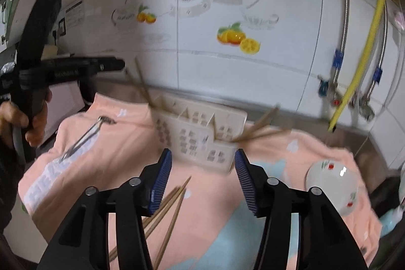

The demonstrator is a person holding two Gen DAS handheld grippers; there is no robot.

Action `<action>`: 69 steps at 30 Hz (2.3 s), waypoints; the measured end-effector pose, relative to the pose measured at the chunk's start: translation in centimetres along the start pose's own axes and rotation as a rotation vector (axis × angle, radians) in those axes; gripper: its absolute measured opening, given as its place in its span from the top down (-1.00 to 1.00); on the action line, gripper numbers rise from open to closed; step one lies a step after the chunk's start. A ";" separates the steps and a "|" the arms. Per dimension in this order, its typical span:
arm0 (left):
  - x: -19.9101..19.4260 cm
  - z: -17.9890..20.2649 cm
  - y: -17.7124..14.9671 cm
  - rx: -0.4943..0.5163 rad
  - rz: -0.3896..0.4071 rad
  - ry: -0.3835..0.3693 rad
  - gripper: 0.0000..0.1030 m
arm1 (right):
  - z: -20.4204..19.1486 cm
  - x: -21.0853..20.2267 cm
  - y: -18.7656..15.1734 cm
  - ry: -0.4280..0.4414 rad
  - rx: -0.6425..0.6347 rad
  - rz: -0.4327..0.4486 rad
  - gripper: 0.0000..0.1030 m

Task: Organize utensils
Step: 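Move both open tools back down over the remaining chopsticks, then close the left tool on a chopstick while the right tool grasps another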

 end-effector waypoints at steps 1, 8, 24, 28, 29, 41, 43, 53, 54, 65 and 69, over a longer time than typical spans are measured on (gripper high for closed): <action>-0.5 0.0 -0.8 -0.003 -0.002 0.000 0.37 | -0.5 0.1 -1.1 0.001 -0.002 -0.011 0.02; -2.5 -0.9 -5.9 -0.026 -0.020 0.034 -0.02 | -3.0 1.2 -8.4 0.004 0.030 -0.098 -0.07; -3.8 -3.3 -17.5 -0.159 -0.126 0.079 -0.33 | -8.2 3.5 -19.0 0.008 0.082 -0.250 0.10; -3.7 -3.2 -19.5 -0.169 -0.157 0.079 -0.34 | -8.4 4.3 -19.8 0.012 0.103 -0.269 0.24; -3.7 -3.2 -19.7 -0.170 -0.160 0.082 -0.34 | -8.4 4.4 -19.8 0.010 0.110 -0.268 0.30; -2.9 -2.3 -22.6 -0.192 -0.215 0.058 -0.36 | -8.6 5.3 -20.2 -0.010 0.102 -0.277 0.68; -2.8 -2.3 -22.9 -0.195 -0.222 0.057 -0.36 | -8.6 5.3 -20.3 -0.018 0.097 -0.280 0.73; -1.6 -0.2 -25.1 -0.178 -0.283 0.020 -0.36 | -8.1 5.3 -20.6 -0.057 0.058 -0.282 0.84; -1.4 0.1 -25.4 -0.174 -0.290 0.015 -0.36 | -8.0 5.2 -20.7 -0.058 0.062 -0.281 0.85; 0.8 4.1 -27.6 -0.140 -0.370 -0.024 -0.36 | -5.3 4.5 -21.3 -0.081 0.100 -0.276 0.87; 1.5 4.7 -28.1 -0.130 -0.393 -0.012 -0.36 | -5.2 4.4 -21.4 -0.072 0.108 -0.273 0.87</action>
Point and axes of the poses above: each gripper's, at about its wrist camera, not at the fingertips, and x roughly the way its jaws point, z to its right, y to its top, the point moved 10 cm from there along x, roughly the way its jaws point, and after that the axes turned 3 degrees about -x, right-handed, at the moved point
